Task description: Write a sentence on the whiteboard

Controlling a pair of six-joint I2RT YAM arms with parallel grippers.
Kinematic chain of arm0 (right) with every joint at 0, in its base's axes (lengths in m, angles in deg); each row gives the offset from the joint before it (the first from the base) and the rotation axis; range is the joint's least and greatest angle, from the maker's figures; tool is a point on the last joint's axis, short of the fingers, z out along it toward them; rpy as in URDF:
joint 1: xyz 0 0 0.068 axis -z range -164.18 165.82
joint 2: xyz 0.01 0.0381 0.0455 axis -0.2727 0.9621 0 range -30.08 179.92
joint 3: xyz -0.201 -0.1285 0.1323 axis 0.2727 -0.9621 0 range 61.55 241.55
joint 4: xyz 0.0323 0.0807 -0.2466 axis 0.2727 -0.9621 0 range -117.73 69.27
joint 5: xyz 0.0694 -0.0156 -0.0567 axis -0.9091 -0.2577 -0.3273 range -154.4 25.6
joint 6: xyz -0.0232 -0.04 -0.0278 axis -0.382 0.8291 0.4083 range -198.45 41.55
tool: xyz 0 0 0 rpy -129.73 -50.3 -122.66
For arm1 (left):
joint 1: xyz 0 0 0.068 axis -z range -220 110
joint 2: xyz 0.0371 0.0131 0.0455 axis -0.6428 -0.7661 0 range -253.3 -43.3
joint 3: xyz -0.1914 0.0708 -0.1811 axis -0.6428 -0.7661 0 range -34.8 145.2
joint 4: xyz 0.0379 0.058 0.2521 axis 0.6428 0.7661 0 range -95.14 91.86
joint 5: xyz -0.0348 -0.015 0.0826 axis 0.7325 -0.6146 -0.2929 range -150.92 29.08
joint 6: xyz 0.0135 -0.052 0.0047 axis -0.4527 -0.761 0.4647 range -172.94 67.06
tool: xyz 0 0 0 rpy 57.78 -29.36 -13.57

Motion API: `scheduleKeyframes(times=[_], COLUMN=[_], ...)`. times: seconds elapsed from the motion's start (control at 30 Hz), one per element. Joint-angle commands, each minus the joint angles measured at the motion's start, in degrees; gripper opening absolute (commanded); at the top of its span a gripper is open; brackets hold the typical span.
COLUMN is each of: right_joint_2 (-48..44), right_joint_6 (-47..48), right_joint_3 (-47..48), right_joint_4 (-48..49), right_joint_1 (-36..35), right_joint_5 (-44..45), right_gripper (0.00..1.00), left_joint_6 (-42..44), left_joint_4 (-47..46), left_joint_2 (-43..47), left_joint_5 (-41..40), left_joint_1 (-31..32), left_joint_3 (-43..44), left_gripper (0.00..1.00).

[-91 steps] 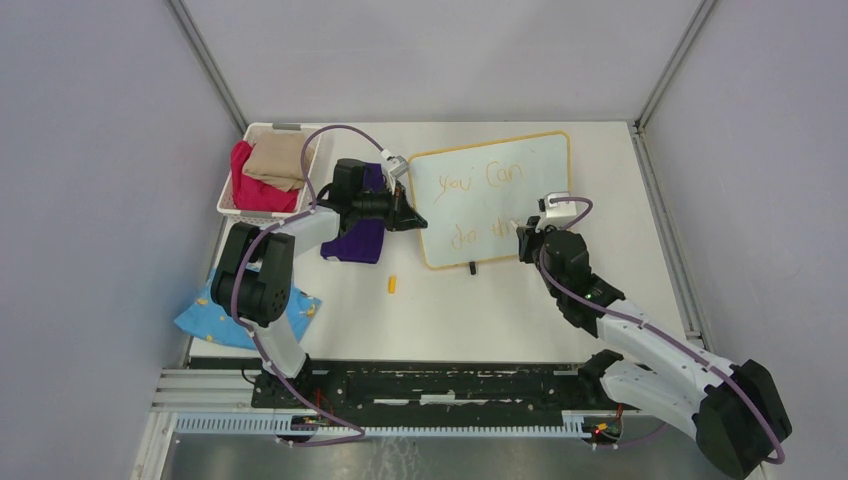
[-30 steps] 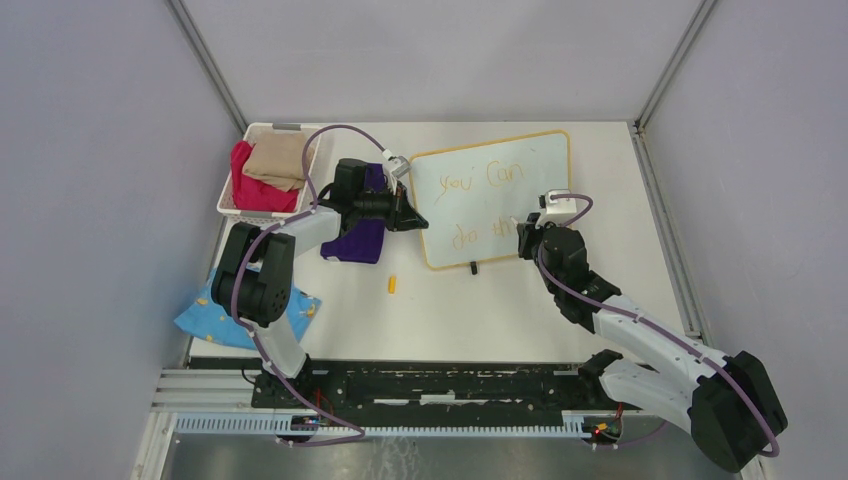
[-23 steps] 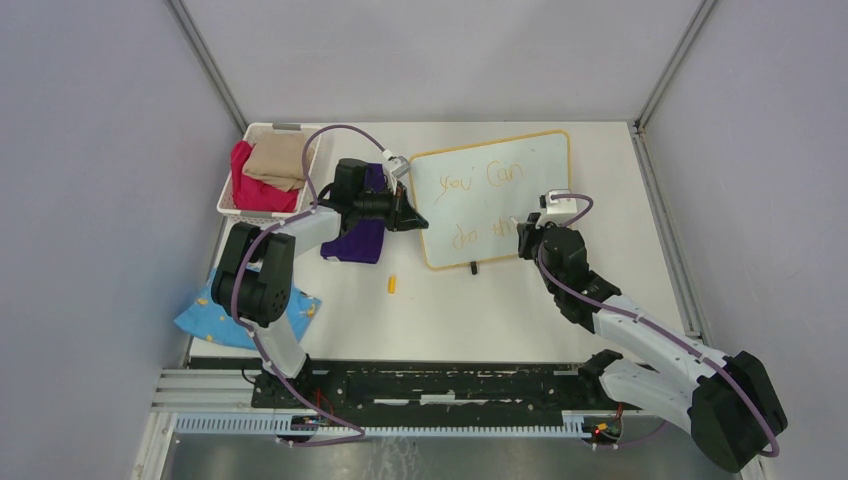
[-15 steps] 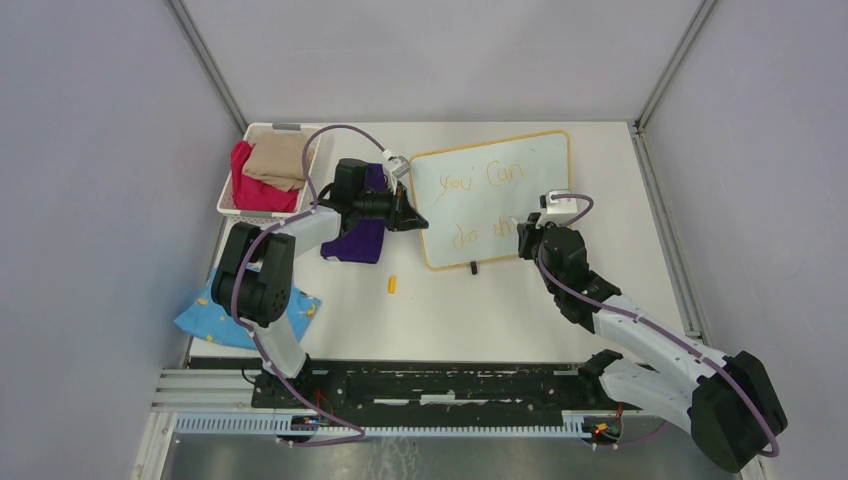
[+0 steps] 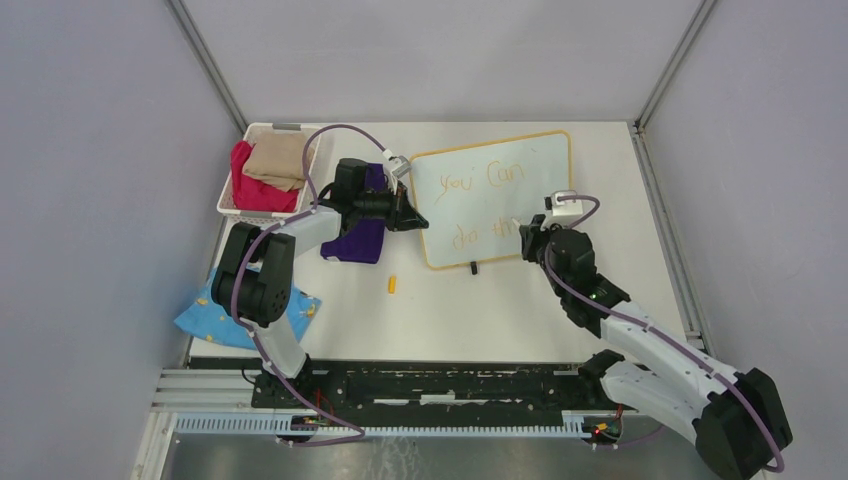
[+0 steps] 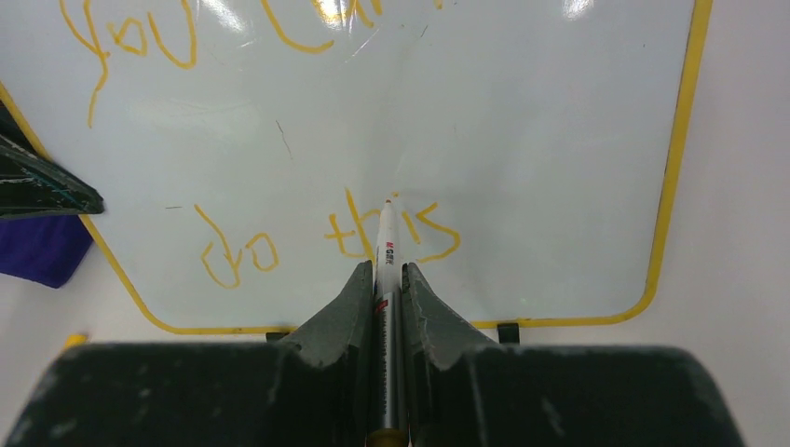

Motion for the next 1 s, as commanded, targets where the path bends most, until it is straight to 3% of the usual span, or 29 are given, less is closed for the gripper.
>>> scheduleKeyframes(times=[0.0,0.23,0.67,0.97], right_joint_2=[-4.8,-8.44,-4.65,-11.96], right_joint_6=[-0.42,0.97,1.73,0.33], right_joint_3=[2.64,3.1,3.67,-0.42], right_joint_4=[-2.55,-5.78,-4.17,-6.04], right_joint_1=[0.11,0.19,0.2,0.19], right_joint_5=[-1.67,-1.81,-2.98,7.29], right_gripper=[0.0,0.0,0.0,0.0], left_joint_6=[8.55,8.48,8.37,8.64], left_joint_4=[3.78,3.78,3.78,4.1], left_joint_2=[-3.27,-3.24,-3.22,-3.67], left_joint_5=[-10.54,-10.66,-11.44,-12.13], left_joint_1=[2.26,2.37,2.61,2.8], left_joint_3=[-1.15,-1.06,-1.1,-1.06], left_gripper=[0.02,0.02,0.02,0.02])
